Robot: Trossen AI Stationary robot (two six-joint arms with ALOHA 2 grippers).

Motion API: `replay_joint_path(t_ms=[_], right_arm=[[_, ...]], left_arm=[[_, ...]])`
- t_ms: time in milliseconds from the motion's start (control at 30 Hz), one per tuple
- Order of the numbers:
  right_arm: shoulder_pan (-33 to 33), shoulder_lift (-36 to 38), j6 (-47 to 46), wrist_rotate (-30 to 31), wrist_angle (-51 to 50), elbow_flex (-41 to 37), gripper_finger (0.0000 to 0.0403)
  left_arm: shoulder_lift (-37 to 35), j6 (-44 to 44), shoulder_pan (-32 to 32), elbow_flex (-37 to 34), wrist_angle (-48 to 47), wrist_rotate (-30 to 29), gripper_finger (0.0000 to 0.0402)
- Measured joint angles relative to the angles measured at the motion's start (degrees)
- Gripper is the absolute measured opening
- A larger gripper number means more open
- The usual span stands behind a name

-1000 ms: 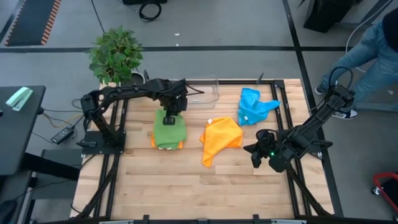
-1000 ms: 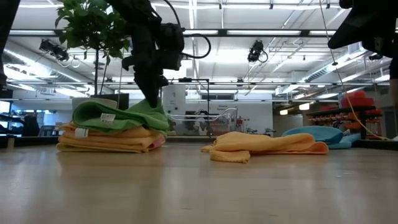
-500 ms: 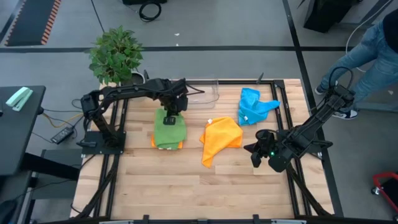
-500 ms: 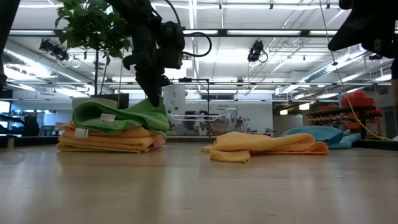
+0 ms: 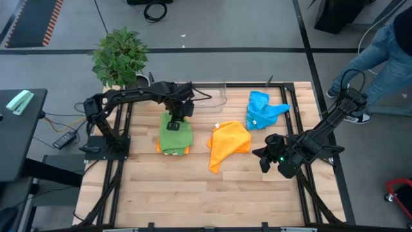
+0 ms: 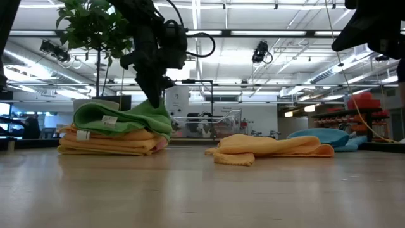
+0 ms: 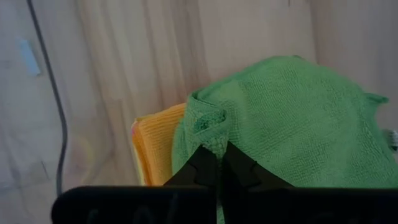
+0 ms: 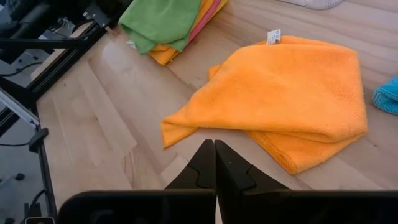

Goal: Fold microfiber towels
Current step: Stack the folded green microfiber cloth on top of the folded orange microfiber cloth

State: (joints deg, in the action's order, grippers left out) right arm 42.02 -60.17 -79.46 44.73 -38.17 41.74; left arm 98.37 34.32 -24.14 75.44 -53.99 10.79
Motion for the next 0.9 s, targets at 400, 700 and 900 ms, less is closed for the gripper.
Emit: replay_joint_path(t_ms=[400, 700, 900], right_arm=[[0.00, 0.00, -0.01, 1.54, 0.00, 0.00, 0.0001], [-0.05, -0.01, 0.20, 1.77, -0.02, 0.00, 0.0001], [-2.28, -0.60, -1.09, 1.26, 2.97, 0.00, 0.0001]], left_arm=[[0.00, 3.91, 0.42, 0.00, -6.63, 0.16, 0.0007], [0.00, 6.91, 1.68, 0.00, -6.27, 0.87, 0.0009], [0.00, 4.32, 1.11, 0.00, -2.05, -1.59, 0.0006]])
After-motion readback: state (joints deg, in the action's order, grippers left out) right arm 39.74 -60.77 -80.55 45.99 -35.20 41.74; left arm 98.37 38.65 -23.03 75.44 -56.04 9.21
